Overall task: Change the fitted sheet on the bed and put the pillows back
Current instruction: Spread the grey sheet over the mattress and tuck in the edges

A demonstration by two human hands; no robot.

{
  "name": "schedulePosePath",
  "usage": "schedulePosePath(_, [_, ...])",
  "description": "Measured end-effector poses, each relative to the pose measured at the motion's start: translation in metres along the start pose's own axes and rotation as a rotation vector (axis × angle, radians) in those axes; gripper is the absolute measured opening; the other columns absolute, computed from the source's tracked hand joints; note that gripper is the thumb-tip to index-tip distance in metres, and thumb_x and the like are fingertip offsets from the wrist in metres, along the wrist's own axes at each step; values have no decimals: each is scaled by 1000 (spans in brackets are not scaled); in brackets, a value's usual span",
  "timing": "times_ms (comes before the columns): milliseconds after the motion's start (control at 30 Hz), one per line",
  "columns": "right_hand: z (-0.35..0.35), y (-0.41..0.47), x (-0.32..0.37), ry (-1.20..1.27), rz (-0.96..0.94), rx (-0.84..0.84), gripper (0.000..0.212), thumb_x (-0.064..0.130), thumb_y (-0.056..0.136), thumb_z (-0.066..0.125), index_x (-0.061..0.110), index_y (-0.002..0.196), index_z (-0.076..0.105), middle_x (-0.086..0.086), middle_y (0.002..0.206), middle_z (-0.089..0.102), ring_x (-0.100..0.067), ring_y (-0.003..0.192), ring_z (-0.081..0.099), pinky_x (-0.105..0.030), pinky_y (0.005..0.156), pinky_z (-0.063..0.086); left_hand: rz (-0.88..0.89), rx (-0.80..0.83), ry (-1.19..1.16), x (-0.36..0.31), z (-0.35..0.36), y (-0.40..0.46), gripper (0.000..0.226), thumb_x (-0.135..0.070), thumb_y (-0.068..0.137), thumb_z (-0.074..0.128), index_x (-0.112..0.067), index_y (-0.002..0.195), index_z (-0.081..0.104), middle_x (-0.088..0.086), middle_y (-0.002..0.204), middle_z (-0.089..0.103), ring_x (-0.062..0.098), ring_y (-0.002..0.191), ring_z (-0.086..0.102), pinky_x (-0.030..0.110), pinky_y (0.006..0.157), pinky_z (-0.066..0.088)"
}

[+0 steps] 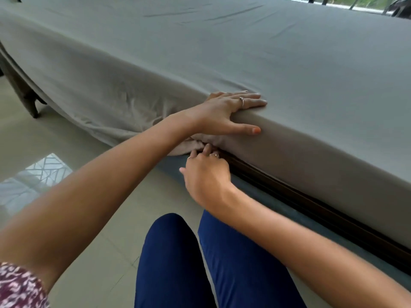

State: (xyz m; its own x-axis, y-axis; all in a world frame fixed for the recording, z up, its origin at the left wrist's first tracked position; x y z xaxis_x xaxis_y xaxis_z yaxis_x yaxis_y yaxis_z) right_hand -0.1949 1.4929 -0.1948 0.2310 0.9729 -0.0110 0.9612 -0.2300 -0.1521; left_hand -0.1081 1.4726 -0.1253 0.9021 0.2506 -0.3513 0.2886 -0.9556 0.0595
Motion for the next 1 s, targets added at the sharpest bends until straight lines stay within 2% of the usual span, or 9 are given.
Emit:
schedulePosePath(67, [6,-11,2,22,-95,-92,54,37,104,28,0,143,32,-26,146,33,-34,131,39,-39,100,39,7,36,-86,2,-6,-1,64,-54,89,58,-36,146,35,-13,157,24,3,145,14,31,120,8])
schedulePosePath(200, [28,9,-11,-28,-304,-115,61,47,102,22,7,148,28,-14,157,22,-23,146,18,-38,118,10,-53,124,-406,3,-21,-6,45,-40,94,57,-30,138,50,-16,150,38,-7,136,30,12,113,20])
schedulePosePath(300, [31,22,-17,-103,-272,-170,72,56,94,13,12,138,50,-12,143,48,-21,136,41,-38,114,26,-107,52,-560,6,-23,-9,36,-33,97,55,-27,132,56,-21,133,53,-15,122,44,1,100,29])
schedulePosePath(433, [28,32,-11,-25,-228,-180,86,64,90,10,4,151,12,-11,159,16,-20,147,13,-35,118,10,-124,39,-592,7,-22,-9,36,-35,96,55,-27,132,58,-20,134,55,-14,121,45,-1,98,31])
schedulePosePath(567, [25,42,14,113,-74,-224,90,66,93,21,-1,150,4,-15,159,13,-24,147,10,-37,118,8,-89,-7,-627,8,-33,-11,33,-33,97,54,-22,128,61,-14,127,62,-6,119,53,13,106,35])
schedulePosePath(667, [25,58,25,99,-7,-251,93,67,93,22,-7,148,9,-20,156,20,-28,145,17,-39,118,14,-112,-298,-830,24,-59,-31,25,-28,102,44,-19,119,61,-5,116,69,9,109,64,28,99,47])
schedulePosePath(800, [17,77,29,12,73,-259,94,71,90,26,-10,137,36,-25,138,45,-33,128,44,-39,107,33,-453,-901,-822,76,-62,-79,21,-28,100,45,-21,94,64,-2,92,73,11,83,69,22,71,47])
schedulePosePath(900, [5,88,41,91,92,-224,92,77,85,30,-6,114,58,-19,114,62,-32,105,59,-39,89,43,-699,-956,-675,112,-26,-107,18,-17,98,47,-17,95,65,-4,87,69,8,76,63,12,60,43])
schedulePosePath(1000, [2,89,34,282,45,-249,83,72,88,35,-2,113,62,-20,116,62,-34,109,59,-39,91,43,-951,-931,-571,141,16,-126,22,-17,91,56,-8,107,67,6,97,70,21,94,64,27,82,50])
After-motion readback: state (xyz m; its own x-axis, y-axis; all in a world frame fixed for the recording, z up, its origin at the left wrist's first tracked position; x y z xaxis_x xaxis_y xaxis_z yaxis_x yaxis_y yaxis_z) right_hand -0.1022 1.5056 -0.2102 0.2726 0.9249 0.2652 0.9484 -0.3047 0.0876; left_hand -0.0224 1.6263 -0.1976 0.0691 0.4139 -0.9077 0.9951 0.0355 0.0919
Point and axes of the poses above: each hand's wrist, its own y-axis towards the middle knuckle, its own z-axis out of the palm, x = y × z, the point moved 2 cm from there along y, towards the middle knuckle
